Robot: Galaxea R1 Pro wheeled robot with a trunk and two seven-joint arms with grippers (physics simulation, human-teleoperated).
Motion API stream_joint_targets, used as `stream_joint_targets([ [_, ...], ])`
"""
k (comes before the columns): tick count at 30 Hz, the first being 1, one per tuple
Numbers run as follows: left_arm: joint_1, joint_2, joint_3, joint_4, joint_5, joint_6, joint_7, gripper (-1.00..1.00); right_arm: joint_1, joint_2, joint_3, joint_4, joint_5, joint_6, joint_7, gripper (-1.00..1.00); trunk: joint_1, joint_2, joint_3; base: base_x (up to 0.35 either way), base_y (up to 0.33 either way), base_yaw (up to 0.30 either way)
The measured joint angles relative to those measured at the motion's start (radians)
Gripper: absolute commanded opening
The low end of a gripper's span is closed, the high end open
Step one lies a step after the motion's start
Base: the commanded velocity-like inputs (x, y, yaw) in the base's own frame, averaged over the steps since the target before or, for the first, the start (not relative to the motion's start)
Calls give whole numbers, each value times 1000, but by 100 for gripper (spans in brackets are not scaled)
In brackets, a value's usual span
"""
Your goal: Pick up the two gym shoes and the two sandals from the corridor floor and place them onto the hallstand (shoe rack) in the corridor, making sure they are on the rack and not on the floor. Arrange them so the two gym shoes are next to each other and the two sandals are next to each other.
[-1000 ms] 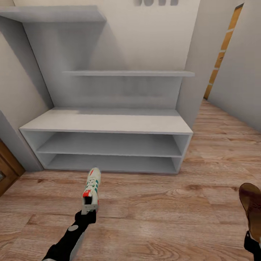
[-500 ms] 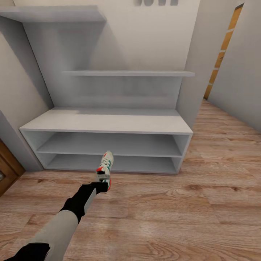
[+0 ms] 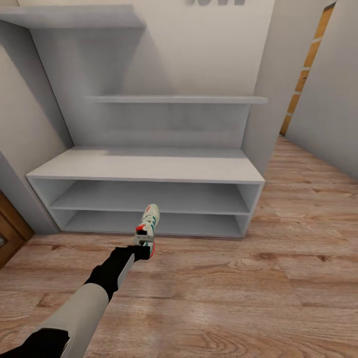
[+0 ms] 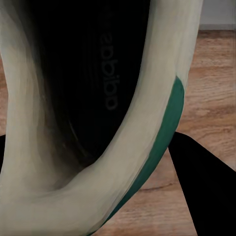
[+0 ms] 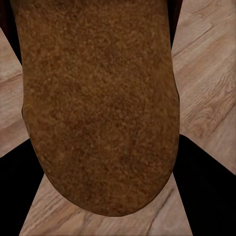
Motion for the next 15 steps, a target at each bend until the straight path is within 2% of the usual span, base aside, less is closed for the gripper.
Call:
stream_joint_targets([
  [6, -5, 0, -19, -29, 1, 37, 0, -100, 0, 0, -2, -2, 0, 3, 0, -100, 0, 0, -9, 0, 0, 0],
  [8, -6, 1, -22, -61, 4, 83, -5, -100, 0, 0, -2, -3, -1, 3, 0, -100, 8, -14, -18, 0, 0, 0],
  [10, -6, 0, -23, -83, 4, 102, -9, -100, 0, 0, -3, -3, -1, 3, 0, -100, 12, -21, -28, 0, 0, 0],
  [15, -7, 1, -23, -101, 5, 113, -11, -100, 0, 0, -3, -3, -1, 3, 0, -100, 14, -22, -55, 0, 0, 0],
])
